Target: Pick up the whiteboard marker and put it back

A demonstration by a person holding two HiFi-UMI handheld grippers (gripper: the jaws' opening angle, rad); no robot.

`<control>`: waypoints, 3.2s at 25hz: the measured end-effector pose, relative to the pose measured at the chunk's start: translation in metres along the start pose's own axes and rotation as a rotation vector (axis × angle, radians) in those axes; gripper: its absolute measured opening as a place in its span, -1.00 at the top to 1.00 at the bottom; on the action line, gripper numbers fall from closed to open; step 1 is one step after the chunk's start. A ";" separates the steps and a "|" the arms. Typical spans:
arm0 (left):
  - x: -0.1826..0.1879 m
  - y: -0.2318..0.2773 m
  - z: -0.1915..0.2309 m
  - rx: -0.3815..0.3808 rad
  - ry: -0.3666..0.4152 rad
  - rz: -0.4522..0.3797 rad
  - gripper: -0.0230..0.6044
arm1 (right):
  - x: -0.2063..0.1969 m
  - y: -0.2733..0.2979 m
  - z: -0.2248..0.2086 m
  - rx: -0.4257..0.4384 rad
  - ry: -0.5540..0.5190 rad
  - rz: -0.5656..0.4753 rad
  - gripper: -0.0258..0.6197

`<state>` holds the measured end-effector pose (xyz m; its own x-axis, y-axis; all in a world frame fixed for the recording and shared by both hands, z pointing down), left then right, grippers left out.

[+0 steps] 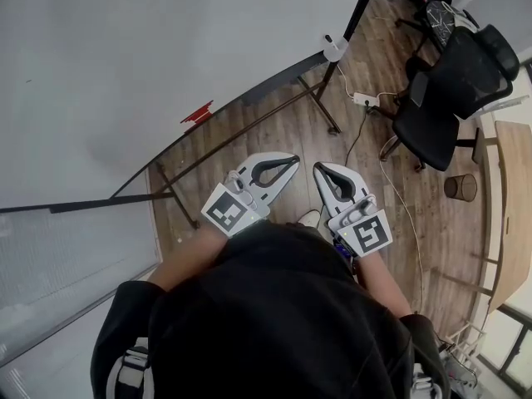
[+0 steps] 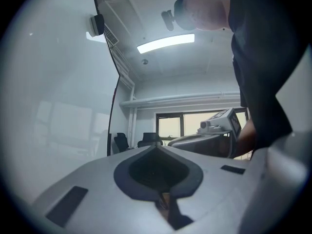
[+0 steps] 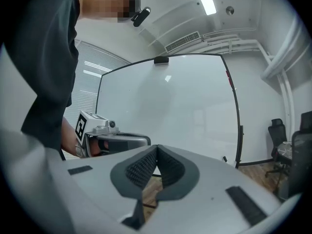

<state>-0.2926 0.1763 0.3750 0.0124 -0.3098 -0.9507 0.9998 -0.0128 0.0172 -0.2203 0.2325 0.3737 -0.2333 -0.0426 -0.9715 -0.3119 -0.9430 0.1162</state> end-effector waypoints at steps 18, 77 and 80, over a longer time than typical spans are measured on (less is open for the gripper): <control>-0.010 0.064 -0.044 0.004 -0.008 -0.009 0.91 | -0.011 -0.065 -0.047 -0.006 0.023 -0.046 0.92; 0.042 0.225 0.170 -0.109 -0.039 -0.003 0.92 | -0.057 0.093 -0.252 -0.085 0.019 0.045 0.92; 0.045 0.225 0.184 -0.097 -0.030 0.006 0.91 | -0.058 0.101 -0.255 -0.088 0.018 0.049 0.92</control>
<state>-0.0704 -0.0152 0.3930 0.0197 -0.3376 -0.9411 0.9967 0.0813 -0.0083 -0.0039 0.0554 0.3893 -0.2292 -0.0951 -0.9687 -0.2183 -0.9648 0.1464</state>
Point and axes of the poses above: the fingertips, and each gripper's own axes: y forward along the fingers, z to its left, x out of its top, the point moved 4 cm from there along -y, backward along the fingers, and after that the axes turned 14 degrees about -y, right-handed, at the moved point
